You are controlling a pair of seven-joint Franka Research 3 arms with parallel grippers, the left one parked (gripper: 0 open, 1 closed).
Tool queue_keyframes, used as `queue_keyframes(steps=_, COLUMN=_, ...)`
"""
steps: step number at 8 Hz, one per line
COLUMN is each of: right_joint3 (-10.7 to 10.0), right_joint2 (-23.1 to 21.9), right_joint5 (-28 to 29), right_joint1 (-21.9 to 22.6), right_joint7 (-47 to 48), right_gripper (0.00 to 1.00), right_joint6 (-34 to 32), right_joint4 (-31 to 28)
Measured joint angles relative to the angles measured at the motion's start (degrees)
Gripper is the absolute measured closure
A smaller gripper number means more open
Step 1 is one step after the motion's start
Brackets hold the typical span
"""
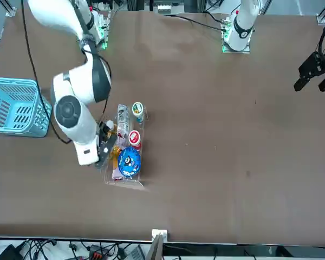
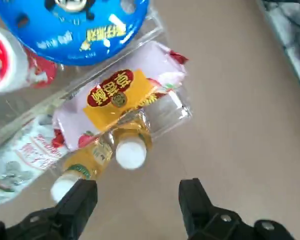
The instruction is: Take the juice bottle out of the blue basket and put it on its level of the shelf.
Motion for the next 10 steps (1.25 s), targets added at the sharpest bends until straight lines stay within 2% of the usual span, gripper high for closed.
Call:
queue_keyframes(steps=4, right_joint3=-0.3, right_joint2=-9.6, right_joint5=0.0, right_joint1=-2.9, right_joint7=16.8, right_gripper=0.00, right_joint6=-11.3, right_joint4=-0.2)
queue_keyframes(steps=7, right_joint3=-0.4, right_joint2=-15.7, right_joint5=0.0, right_joint1=-6.7, right_joint7=24.5, right_gripper=0.00, right_joint6=-13.5, right_joint4=-4.0)
queue_keyframes(steps=10, right_joint3=-0.5, right_joint2=-20.7, right_joint5=4.1, right_joint1=-13.2, right_joint7=25.5, right_gripper=0.00, right_joint6=-14.3, right_joint4=-8.3)
